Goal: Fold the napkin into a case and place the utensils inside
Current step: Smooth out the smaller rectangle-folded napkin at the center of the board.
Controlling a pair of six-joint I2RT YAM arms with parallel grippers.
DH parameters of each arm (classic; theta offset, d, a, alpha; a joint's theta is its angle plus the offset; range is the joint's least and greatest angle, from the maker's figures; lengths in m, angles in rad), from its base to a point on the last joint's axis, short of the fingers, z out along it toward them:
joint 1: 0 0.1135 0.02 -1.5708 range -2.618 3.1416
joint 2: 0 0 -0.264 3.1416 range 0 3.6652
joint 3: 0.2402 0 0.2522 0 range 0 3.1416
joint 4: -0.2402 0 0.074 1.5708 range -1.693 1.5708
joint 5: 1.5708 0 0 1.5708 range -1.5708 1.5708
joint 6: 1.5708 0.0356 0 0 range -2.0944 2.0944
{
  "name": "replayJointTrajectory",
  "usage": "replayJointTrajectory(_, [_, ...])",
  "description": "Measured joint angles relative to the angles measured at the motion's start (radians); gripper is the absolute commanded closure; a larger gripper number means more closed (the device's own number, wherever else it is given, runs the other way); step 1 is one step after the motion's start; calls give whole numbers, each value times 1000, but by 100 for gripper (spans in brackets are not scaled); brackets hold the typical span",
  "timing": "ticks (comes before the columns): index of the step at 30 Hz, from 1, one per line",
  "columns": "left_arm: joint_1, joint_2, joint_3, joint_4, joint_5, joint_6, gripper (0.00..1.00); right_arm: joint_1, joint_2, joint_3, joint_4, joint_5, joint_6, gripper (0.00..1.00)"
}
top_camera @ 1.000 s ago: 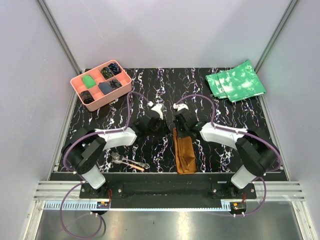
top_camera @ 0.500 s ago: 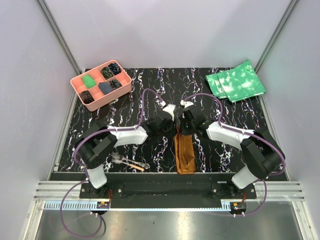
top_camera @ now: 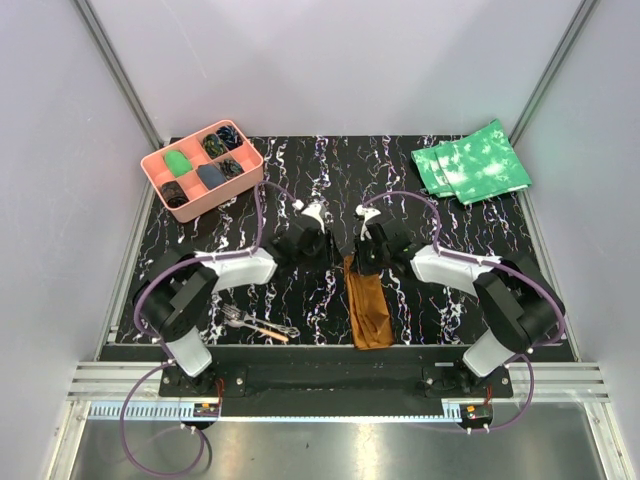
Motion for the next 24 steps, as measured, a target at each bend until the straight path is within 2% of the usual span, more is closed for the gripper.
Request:
replayJointTrajectory(3, [56,-10,30,-24,92,-39,50,-4,7,-27,40,-36,-13,99])
replayJointTrajectory(4, [69,-5,54,-48,119,-49,50,-6,11,-33,47,-47,-19,90])
replayJointTrajectory(7, [76,22,143,-102,192,-77,50,-14,19,-39,62,-66,-31,80])
replayJointTrajectory(8, [74,33,166,-110,212,-90,50,-16,19,-40,66,-69,-35,72])
replayJointTrajectory(9, [74,40,179,-115,226,-99,50,-18,19,-40,70,-73,-37,70])
replayJointTrajectory(16, [76,76,190,-166,281,-151,49,-54,3,-83,94,-113,-10,67])
replayJointTrajectory(18, [76,84,194,-179,288,-154,50,-63,-15,-97,98,-130,11,62])
replayJointTrajectory(21, [74,101,208,-194,294,-157,51,-74,-52,-122,111,-153,44,61])
replayJointTrajectory(22, [73,105,212,-198,295,-157,51,-79,-66,-132,120,-163,53,61])
replayJointTrajectory(24, [73,111,216,-203,296,-157,52,-91,-86,-150,134,-185,74,70])
